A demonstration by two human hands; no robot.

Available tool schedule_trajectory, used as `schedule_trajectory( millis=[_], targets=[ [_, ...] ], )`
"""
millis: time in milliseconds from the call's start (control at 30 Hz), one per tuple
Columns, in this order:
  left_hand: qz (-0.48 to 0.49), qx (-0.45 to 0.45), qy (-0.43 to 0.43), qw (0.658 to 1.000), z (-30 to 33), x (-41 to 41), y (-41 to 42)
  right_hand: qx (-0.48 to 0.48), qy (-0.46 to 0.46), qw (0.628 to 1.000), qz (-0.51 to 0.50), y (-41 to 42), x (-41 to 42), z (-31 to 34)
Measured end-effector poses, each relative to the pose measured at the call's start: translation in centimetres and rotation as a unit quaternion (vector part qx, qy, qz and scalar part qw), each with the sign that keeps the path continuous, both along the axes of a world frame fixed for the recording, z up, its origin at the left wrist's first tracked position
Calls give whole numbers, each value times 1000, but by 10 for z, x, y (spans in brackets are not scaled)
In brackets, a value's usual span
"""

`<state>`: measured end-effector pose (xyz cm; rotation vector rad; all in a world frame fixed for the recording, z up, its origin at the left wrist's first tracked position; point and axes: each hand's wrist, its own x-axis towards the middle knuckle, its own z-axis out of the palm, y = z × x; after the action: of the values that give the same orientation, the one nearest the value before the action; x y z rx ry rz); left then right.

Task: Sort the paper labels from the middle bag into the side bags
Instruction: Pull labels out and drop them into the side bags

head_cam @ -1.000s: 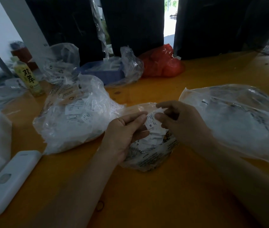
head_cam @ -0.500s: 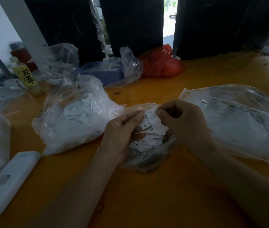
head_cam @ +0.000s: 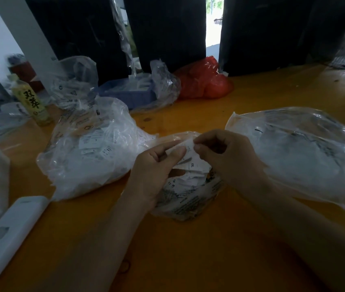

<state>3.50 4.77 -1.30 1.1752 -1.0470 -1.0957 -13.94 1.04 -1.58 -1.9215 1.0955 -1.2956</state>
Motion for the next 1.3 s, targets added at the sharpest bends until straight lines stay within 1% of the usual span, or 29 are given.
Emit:
schedule_trajectory(
  millis=[33,67,100,133,167,200,233,267,300,333,367,400,433,500,533,567,633,667,700,733,833,867,900,967,1033,1100,1167,1233,1300],
  targets=[
    [17,-33,-80,996,0,0,2,6,-11,1000,-5,-1,-2,2],
    [43,-72,-175,981,1,1,3,9,-13,1000,-7,-3,-3,5],
    [77,-115,-261,955,2,3,5,7,1,1000,-12,-4,-6,9],
    [117,-163,-329,923,5,6,7,-10,49,998,-30,-7,-10,13],
    [160,-210,-378,888,10,10,8,-42,131,988,-63,-11,-17,17],
    [207,-249,-416,850,16,17,9,-83,230,964,-105,-17,-26,20],
    [255,-273,-447,813,22,26,9,-110,331,926,-146,-24,-38,22],
    [300,-277,-476,779,30,38,9,-99,417,886,-176,-30,-51,24],
    [337,-260,-502,753,37,50,9,-60,485,850,-194,-35,-63,25],
    [365,-223,-525,736,43,63,9,-16,540,817,-203,-37,-72,24],
    [375,-170,-550,727,45,76,9,9,578,790,-201,-38,-78,23],
    [367,-111,-573,725,45,88,9,19,604,772,-197,-38,-83,22],
    [346,-52,-591,727,44,97,9,24,615,763,-197,-38,-86,20],
    [292,63,-614,731,42,107,8,37,621,756,-204,-36,-91,19],
    [269,107,-629,722,41,109,7,47,622,753,-208,-35,-92,20],
    [249,136,-655,701,40,109,5,57,630,746,-209,-34,-93,22],
    [234,164,-701,654,38,106,3,73,635,741,-207,-35,-92,24],
    [236,171,-705,646,38,104,2,79,633,741,-208,-36,-91,25],
    [234,167,-703,650,36,103,0,83,632,741,-211,-35,-90,26],
    [225,151,-699,662,35,102,-2,84,627,744,-214,-36,-89,26],
    [233,77,-630,737,30,101,-6,57,587,769,-244,-37,-87,26],
    [249,63,-606,753,30,99,-6,44,567,781,-257,-37,-86,27],
    [264,51,-590,761,31,98,-7,34,543,795,-269,-38,-85,27],
    [292,21,-577,762,31,94,-6,35,510,813,-279,-42,-85,27],
    [315,-17,-581,750,32,89,-4,46,495,822,-279,-44,-85,26],
    [339,-71,-585,733,33,83,-2,51,487,830,-266,-46,-86,26],
    [354,-126,-578,724,32,74,0,54,470,843,-257,-49,-87,26],
    [335,-184,-575,723,29,61,1,47,433,859,-270,-51,-87,26],
    [285,-231,-569,736,22,45,0,11,385,873,-301,-52,-87,27]
  ],
)
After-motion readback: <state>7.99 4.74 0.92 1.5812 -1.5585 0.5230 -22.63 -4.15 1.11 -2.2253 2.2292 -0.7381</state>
